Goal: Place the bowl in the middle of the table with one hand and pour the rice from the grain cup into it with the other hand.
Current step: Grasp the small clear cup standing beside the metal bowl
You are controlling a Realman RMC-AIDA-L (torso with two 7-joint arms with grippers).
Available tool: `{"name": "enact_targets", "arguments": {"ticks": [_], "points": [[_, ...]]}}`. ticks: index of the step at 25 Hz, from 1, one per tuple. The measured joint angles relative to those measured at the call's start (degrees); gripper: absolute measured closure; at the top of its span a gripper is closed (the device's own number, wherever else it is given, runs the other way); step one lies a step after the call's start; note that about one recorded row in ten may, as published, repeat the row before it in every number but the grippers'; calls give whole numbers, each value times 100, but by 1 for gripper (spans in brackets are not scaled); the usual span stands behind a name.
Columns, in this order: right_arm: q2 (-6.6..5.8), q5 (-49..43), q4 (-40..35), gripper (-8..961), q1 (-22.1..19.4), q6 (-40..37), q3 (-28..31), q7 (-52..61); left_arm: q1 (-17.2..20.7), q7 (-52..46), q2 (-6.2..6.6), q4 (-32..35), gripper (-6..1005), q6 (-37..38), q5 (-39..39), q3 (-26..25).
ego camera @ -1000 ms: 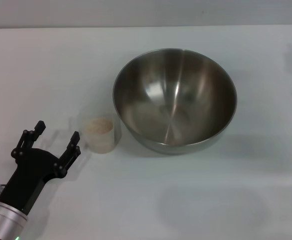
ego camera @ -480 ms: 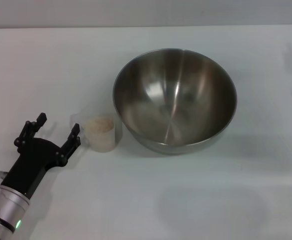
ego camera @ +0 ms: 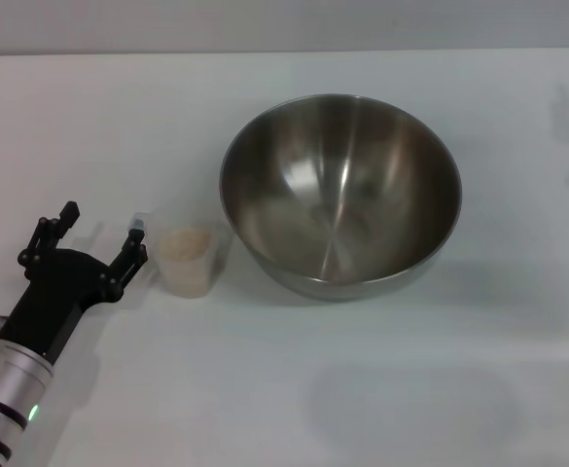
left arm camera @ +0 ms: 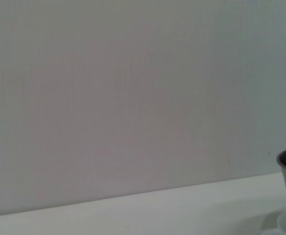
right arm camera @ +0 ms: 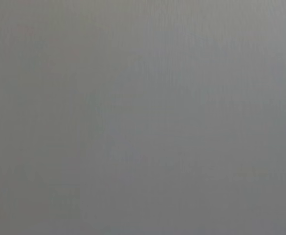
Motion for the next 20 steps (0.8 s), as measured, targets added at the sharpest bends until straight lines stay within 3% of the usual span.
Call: {"name": "enact_targets", "arguments": {"ticks": [8,13,20], "points": [[21,-14,-41,578,-20,-25,0,0,-42,-53,-5,-136,269,-176,2,-212],[23,-23,-45,578,-21,-29,0,1,-110,-55,-4,-160,497,-220,32,-152],[24,-25,-51,577,-37,-29,0,0,-167,-44,-10,-211,665,-297,35,-149]]}}
